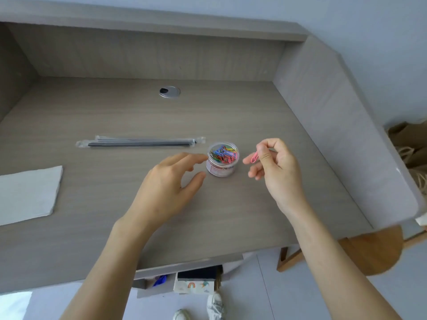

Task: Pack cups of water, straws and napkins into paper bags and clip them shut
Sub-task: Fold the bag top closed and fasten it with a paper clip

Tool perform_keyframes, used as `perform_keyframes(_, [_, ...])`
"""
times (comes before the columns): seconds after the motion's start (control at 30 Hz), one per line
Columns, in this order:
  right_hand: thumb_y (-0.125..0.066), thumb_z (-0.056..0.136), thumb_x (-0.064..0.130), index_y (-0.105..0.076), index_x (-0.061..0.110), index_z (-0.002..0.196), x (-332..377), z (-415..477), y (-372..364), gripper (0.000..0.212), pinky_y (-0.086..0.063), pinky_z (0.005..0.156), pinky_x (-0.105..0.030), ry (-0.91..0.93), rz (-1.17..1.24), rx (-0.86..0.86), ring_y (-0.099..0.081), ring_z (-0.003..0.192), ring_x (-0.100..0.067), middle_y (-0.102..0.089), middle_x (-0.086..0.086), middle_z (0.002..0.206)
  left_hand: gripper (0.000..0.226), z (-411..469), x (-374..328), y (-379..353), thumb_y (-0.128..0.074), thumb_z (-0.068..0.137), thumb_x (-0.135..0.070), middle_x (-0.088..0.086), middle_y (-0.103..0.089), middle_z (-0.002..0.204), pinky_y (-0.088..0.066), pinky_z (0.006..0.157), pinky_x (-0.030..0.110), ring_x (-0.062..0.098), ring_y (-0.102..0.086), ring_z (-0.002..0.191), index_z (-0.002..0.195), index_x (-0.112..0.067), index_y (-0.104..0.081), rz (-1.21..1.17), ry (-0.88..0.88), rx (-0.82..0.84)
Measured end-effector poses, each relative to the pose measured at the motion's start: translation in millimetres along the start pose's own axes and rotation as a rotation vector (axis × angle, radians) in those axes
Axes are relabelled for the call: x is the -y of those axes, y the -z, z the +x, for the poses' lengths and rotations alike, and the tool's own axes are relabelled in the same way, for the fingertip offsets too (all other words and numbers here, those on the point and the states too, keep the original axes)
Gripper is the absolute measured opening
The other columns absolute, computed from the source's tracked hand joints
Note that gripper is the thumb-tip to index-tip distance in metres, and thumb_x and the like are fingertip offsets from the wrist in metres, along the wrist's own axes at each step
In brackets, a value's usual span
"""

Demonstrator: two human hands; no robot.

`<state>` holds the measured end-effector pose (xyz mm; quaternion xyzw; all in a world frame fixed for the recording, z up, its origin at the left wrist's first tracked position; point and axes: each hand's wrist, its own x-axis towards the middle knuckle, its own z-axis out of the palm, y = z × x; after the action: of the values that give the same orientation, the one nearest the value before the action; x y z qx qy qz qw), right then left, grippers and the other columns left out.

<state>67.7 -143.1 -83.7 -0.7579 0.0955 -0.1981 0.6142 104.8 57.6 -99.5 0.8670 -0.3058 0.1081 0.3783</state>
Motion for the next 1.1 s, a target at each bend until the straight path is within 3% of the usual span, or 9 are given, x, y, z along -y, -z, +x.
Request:
perform_keyframes(0.1, [-0.042,0.097,0.007,-0.048,0.019,0.081,-6,-25,17,0.022,-0.042,0.047,-0.02,-0.001,0.019,-0.033,-0.055,0.044,-0.01,-0.061,0.002,0.064,0.034,-8,-16,-11,-0.046,0.085,-0.035,-0.018,-0.056,0.094,-0.045,0.067,0.025,0.006,-0.055,0.079,0.109,-0.021,-0.064,-0.027,-0.095,0.023])
perform_keyframes(0.3, [-0.043,0.095,-0.002,-0.052,0.023,0.094,-6,-69,73,0.026,-0.052,0.063,-0.025,0.047,0.025,-0.016,-0.065,0.061,-0.011,-0.063,-0.002,0.079,0.031,-23,-64,-41,-0.047,0.085,-0.036,-0.021,-0.057,0.098,-0.05,0.065,0.026,0.003,-0.054,0.076,0.111,-0.026,-0.061,-0.032,-0.173,0.084])
perform_keyframes(0.53, [-0.048,0.094,0.004,-0.06,0.025,0.091,-16,-140,198,0.025,-0.055,0.067,-0.023,0.116,-0.052,-0.036,-0.069,0.071,-0.012,-0.068,0.003,0.084,0.038,-46,-184,-117,-0.042,0.086,-0.035,-0.008,-0.065,0.096,-0.053,0.061,0.032,0.008,-0.058,0.075,0.113,-0.018,-0.064,-0.058,-0.271,0.148])
perform_keyframes(0.7, [-0.053,0.093,0.01,-0.064,0.026,0.091,-46,-200,321,0.02,-0.054,0.07,-0.022,0.031,-0.127,-0.195,-0.068,0.075,-0.007,-0.069,0.008,0.084,0.048,-61,-279,-206,-0.039,0.082,-0.044,-0.005,-0.066,0.102,-0.054,0.068,0.041,0.022,-0.061,0.088,0.116,-0.019,-0.06,-0.019,-0.344,0.256])
perform_keyframes(0.83, [-0.056,0.091,0.01,-0.064,0.03,0.09,-63,-235,406,0.021,-0.05,0.076,-0.015,-0.056,-0.193,-0.325,-0.065,0.081,0.0,-0.067,0.015,0.084,0.036,-59,-348,-278,-0.054,0.088,-0.035,-0.008,-0.063,0.112,-0.05,0.079,0.038,0.019,-0.059,0.099,0.122,-0.025,-0.056,-0.038,-0.368,0.434])
perform_keyframes(0.93, [-0.059,0.09,0.013,-0.067,0.029,0.091,-79,-253,462,0.018,-0.041,0.074,-0.003,-0.096,-0.285,-0.416,-0.059,0.082,0.013,-0.063,0.027,0.085,0.036,-52,-390,-333,-0.059,0.088,-0.029,-0.006,-0.063,0.115,-0.045,0.08,0.025,0.015,-0.059,0.102,0.124,-0.023,-0.057,-0.037,-0.448,0.568])
perform_keyframes(1.0, [-0.06,0.089,0.013,-0.066,0.032,0.089,-91,-259,497,0.02,-0.039,0.072,-0.001,-0.121,-0.318,-0.481,-0.056,0.081,0.018,-0.059,0.033,0.085,0.04,-45,-412,-370,-0.055,0.085,-0.036,-0.007,-0.064,0.114,-0.042,0.077,0.02,0.015,-0.061,0.097,0.122,-0.023,-0.058,-0.059,-0.497,0.629])
perform_keyframes(1.1, [-0.061,0.088,0.011,-0.065,0.035,0.086,-114,-260,550,0.024,-0.041,0.071,-0.002,-0.16,-0.331,-0.56,-0.057,0.082,0.015,-0.062,0.028,0.086,0.04,-31,-447,-425,-0.053,0.086,-0.038,-0.007,-0.063,0.114,-0.048,0.083,0.031,0.016,-0.06,0.102,0.123,-0.025,-0.057,-0.08,-0.52,0.682])
